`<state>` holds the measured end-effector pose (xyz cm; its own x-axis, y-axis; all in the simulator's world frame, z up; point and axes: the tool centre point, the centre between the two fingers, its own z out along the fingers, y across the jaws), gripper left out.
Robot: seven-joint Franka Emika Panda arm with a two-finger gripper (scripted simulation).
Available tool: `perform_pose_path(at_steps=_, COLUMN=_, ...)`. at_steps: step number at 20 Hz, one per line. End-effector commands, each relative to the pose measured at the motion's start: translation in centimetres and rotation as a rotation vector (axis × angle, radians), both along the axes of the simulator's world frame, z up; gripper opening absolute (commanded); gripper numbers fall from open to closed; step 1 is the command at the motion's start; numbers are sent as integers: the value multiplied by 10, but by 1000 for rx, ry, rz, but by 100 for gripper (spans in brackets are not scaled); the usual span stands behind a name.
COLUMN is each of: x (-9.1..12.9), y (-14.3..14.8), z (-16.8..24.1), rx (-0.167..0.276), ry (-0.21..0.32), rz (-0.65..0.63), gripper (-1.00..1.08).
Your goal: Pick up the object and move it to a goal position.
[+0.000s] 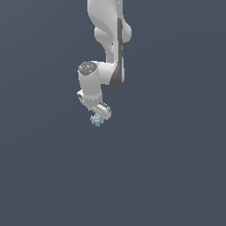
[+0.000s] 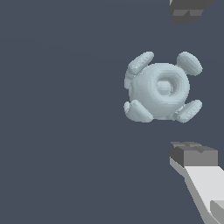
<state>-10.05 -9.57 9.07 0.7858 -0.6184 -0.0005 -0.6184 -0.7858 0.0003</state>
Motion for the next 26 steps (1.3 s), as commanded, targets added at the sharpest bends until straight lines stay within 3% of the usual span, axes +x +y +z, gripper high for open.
perform_pose_path(at_steps=1, x=0, y=0, z=0, rx=0, ry=0, rz=0, gripper=100)
perform_pose_path(at_steps=20, x=-2, y=0, z=-51, rx=0, ry=0, rz=-7, gripper=100)
perform_pose_path(at_steps=21, x=-2, y=0, z=-51, rx=0, ry=0, rz=-7, gripper=-100)
perform_pose_path(at_steps=26, x=-2, y=0, z=-51, rx=0, ry=0, rz=-7, gripper=-100)
